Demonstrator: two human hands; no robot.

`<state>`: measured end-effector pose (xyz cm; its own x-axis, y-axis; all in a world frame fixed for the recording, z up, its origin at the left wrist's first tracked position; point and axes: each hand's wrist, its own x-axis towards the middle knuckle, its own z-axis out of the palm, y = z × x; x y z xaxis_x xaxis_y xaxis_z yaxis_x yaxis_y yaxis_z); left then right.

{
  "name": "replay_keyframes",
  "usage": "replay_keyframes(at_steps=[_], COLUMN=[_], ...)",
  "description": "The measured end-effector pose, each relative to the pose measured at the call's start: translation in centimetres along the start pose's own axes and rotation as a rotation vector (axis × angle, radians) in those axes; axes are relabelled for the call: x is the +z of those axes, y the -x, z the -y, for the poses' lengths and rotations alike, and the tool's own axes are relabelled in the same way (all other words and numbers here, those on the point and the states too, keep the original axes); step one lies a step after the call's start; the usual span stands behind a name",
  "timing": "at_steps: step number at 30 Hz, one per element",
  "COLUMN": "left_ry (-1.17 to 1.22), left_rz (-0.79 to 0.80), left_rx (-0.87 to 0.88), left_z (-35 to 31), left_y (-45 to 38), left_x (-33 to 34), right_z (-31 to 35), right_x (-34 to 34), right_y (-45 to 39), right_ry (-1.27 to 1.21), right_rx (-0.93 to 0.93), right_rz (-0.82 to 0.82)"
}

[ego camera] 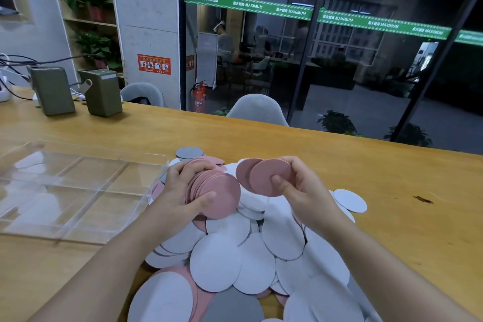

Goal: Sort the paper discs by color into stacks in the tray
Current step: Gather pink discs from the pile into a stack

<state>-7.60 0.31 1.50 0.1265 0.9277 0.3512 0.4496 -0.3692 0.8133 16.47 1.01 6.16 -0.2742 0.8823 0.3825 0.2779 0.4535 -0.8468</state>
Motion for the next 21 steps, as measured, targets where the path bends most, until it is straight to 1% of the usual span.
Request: replay_keyframes(at_steps=[3, 6, 8, 11, 13, 15, 17, 21], left_ry=[0.002, 0.025, 0.035, 0.048, 0.044, 0.008, -0.051, -0.089], left_rz=[-0.013, -0.04, -0.041, -0.025, 0.011, 0.022, 0.006, -0.082], left_rx=[0.036, 0.051, 0.045, 0.062, 0.098, 0.127, 0.143, 0.116], left_z=[-0.3, -1.1, -1.8, -3.3, -3.9, -3.9, -3.4, -2.5], left_y=[0.3, 0.4, 0.4, 1.1, 2.4, 4.3, 6.4, 10.9], left_x=[0.0, -0.3, -0.9, -2.0, -2.8, -3.9, -5.1, -7.5], right_z=[0.3, 0.2, 0.4, 1.7, 2.9, 3.6, 4.2, 4.9], right_x=[0.4, 2.1, 3.6, 5.2, 6.2, 7.5, 9.2, 12.9], right_y=[0.8, 1.4, 1.6, 1.6, 1.8, 2.5, 3.5, 5.0], right_ry=[-0.039, 0.006, 0.046, 0.065, 0.039, 0.007, -0.011, -0.103], right_rx=[0.01, 0.063, 0.086, 0.042, -0.004, -0.017, 0.02, 0.015], right_rz=[-0.063, -0.025, -0.03, -0.097, -0.095, -0.011, 0.108, 0.296])
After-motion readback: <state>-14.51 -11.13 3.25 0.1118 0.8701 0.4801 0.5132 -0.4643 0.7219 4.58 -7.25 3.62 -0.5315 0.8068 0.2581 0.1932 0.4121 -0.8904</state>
